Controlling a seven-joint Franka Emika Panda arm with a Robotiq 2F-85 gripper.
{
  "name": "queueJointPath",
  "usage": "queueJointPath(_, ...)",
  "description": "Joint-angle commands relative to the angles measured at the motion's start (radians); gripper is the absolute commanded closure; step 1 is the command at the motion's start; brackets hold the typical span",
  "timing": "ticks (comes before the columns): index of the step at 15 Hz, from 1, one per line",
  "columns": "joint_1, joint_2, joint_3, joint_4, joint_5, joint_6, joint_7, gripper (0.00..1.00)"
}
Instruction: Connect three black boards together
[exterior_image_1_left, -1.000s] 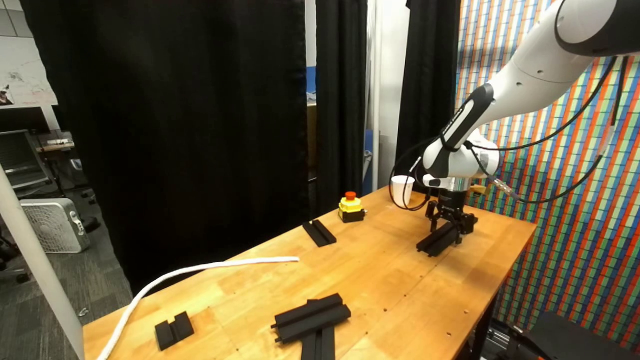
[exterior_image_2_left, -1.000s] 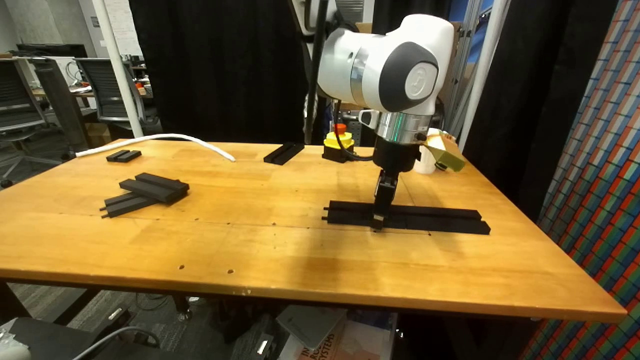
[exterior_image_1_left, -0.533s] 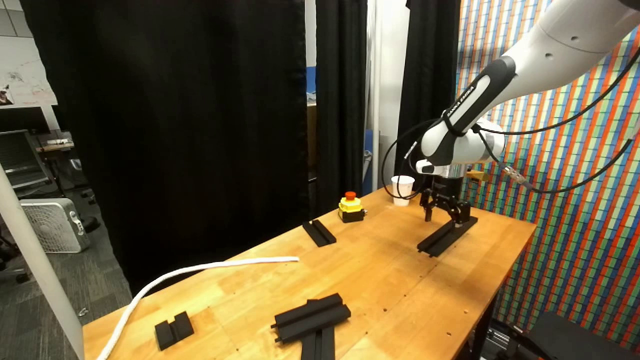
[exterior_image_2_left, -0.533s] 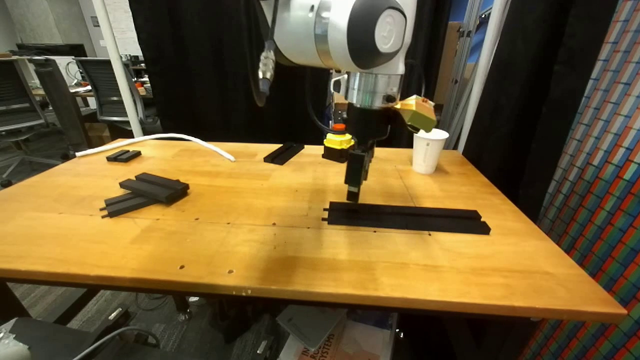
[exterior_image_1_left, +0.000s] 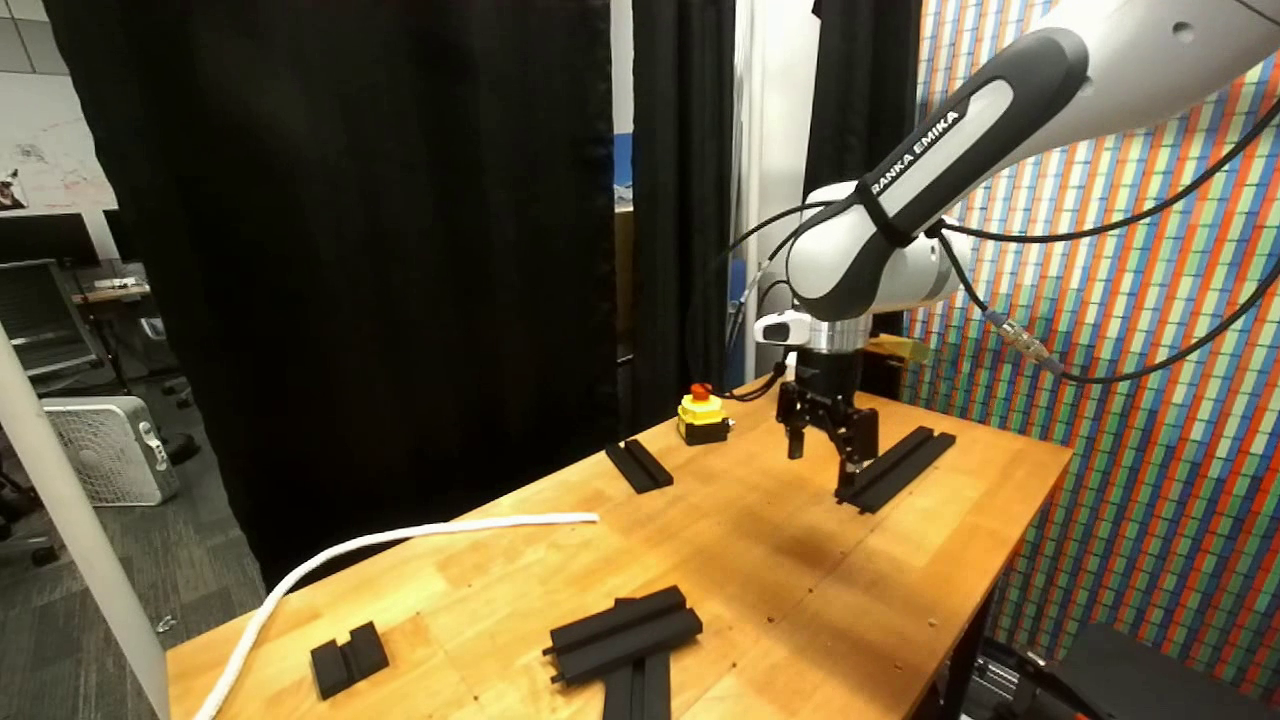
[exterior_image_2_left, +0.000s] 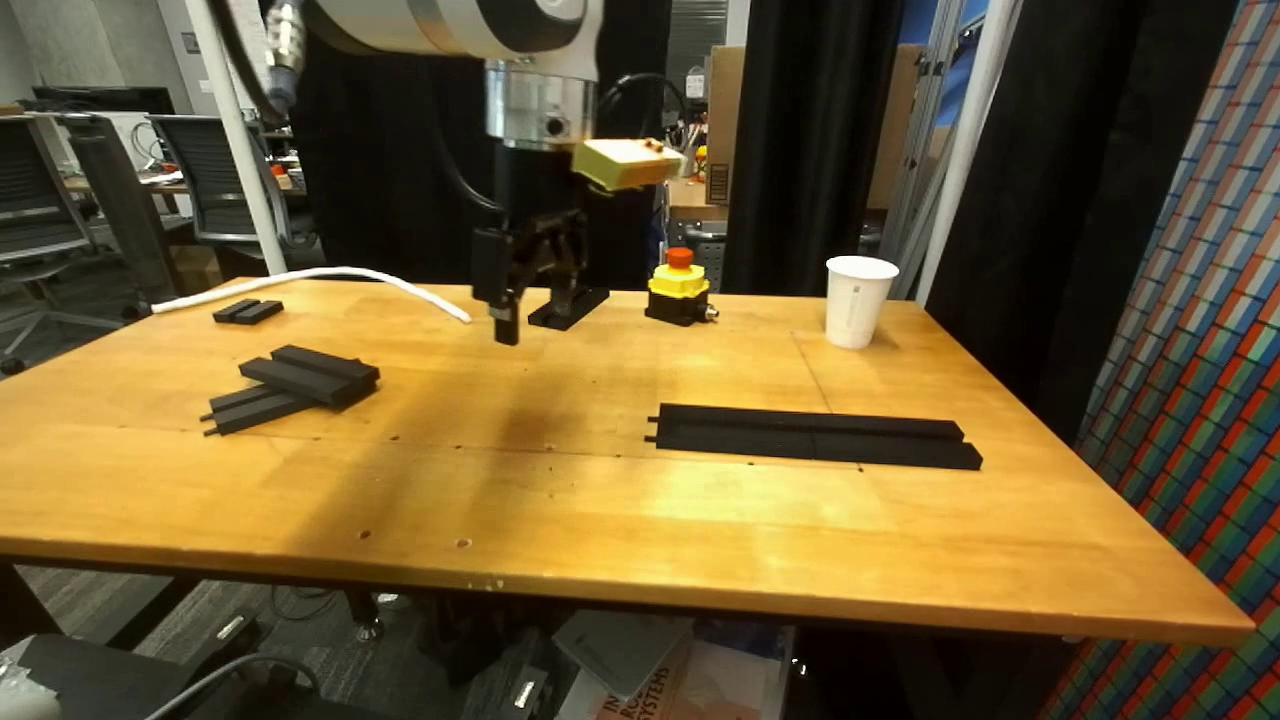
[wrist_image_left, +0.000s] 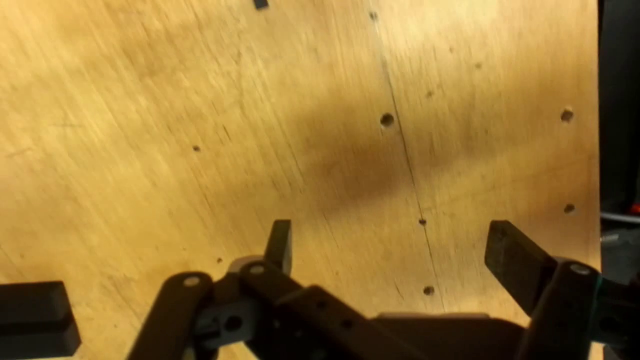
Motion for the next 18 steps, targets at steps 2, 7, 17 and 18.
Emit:
queueJointPath(2, 0.114, -0.064, 0.078, -0.026, 0.003, -0.03, 0.334, 0.0)
queueJointPath(7, 0.227, -0.025, 0.172, -0.004, -0.017, -0.001, 0.631, 0.0)
queueJointPath(17, 0.346, 0.067, 0.27, 0.057, -0.044, 0.035, 0.77, 0.0)
queueJointPath(18, 0.349, 0.084, 0.274, 0.066, -0.039, 0.049, 0.768, 0.0)
